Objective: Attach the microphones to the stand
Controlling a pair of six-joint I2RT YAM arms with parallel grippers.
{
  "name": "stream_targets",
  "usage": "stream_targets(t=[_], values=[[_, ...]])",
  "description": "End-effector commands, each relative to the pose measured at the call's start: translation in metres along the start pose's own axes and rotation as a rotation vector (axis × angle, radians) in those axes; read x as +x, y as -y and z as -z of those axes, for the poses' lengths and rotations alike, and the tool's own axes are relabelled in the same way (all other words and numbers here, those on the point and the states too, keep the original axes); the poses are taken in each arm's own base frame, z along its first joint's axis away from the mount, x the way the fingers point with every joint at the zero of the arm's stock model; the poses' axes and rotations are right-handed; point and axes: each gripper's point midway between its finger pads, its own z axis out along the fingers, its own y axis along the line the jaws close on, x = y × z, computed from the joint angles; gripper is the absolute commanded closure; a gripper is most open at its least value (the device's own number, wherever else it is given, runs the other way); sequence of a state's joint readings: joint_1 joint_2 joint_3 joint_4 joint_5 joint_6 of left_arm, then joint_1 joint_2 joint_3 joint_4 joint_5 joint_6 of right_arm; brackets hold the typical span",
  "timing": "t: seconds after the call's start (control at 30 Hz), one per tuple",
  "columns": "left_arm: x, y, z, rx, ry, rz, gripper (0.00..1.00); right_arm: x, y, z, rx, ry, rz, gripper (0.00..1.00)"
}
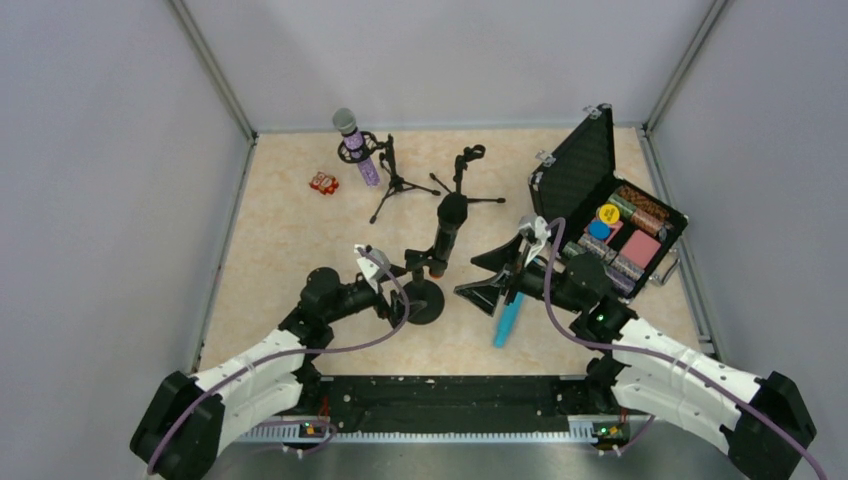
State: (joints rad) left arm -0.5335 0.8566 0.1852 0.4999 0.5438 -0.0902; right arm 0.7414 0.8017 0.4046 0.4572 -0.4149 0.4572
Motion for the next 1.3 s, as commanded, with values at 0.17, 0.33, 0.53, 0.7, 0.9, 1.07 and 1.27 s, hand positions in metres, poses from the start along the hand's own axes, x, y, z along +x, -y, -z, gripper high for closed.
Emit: stream_targets(t=[0.17, 0.33, 0.53, 0.7, 0.9, 1.07, 1.27], values=[[-0.052, 0.002, -0.023, 0.091, 0.171, -0.248, 0.05, -0.008, 0.001, -0.004, -0.009, 0.022, 0.02, 0.01], [-0.054, 0.002, -0.033, 0.122, 0.174, -0.273, 0.12, -0.008, 0.002, -0.005, -0.007, 0.02, 0.023, 0.01], [-0.046, 0.001, -0.042, 0.163, 0.144, -0.305, 0.38, -0.008, 0.003, -0.005, -0.006, 0.019, 0.023, 0.01], [-0.041, 0.002, -0.047, 0.189, 0.135, -0.301, 0.63, -0.01, 0.003, -0.005, -0.001, 0.026, 0.026, 0.01], [-0.039, -0.007, -0.053, 0.161, 0.101, -0.27, 0.94, -0.013, 0.003, -0.004, 0.004, 0.029, 0.036, 0.01], [-0.043, -0.022, -0.055, 0.076, 0.094, -0.26, 1.0, -0.013, 0.005, -0.002, 0.017, 0.027, 0.042, 0.01], [-0.05, -0.048, -0.051, -0.082, 0.102, -0.25, 1.0, -0.011, 0.006, -0.001, 0.024, 0.024, 0.044, 0.01]])
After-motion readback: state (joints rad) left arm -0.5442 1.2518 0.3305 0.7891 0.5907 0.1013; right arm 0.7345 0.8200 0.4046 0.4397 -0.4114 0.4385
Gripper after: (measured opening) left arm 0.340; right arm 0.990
